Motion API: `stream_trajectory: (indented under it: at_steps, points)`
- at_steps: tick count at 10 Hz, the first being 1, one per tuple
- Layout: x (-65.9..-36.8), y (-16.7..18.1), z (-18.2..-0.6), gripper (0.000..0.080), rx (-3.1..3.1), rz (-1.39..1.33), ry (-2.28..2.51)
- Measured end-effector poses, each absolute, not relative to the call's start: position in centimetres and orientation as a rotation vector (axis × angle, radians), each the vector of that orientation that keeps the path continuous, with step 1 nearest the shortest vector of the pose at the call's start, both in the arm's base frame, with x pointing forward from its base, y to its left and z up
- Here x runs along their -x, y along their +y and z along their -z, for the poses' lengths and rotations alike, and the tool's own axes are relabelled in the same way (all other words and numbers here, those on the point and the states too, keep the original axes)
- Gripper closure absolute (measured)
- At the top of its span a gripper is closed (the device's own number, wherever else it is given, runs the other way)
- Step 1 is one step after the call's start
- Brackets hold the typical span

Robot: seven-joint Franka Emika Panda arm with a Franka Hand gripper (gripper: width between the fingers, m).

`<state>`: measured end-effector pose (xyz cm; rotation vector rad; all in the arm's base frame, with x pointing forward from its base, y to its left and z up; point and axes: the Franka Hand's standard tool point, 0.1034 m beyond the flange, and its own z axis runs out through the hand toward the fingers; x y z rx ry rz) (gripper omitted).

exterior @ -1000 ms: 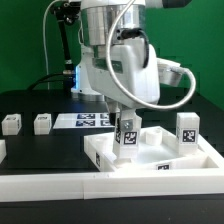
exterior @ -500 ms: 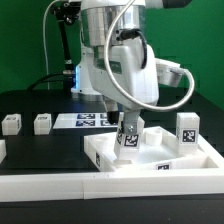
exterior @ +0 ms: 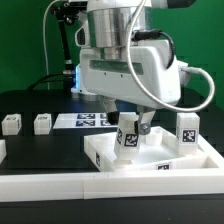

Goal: Assemble square table

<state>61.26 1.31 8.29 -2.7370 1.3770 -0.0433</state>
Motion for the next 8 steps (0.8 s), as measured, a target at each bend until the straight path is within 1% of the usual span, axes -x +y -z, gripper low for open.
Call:
stream_trajectory:
  at_steps: [8]
  points:
    - [-61.12,1.79,-7.93,0.0151,3.102,0.032,0.399]
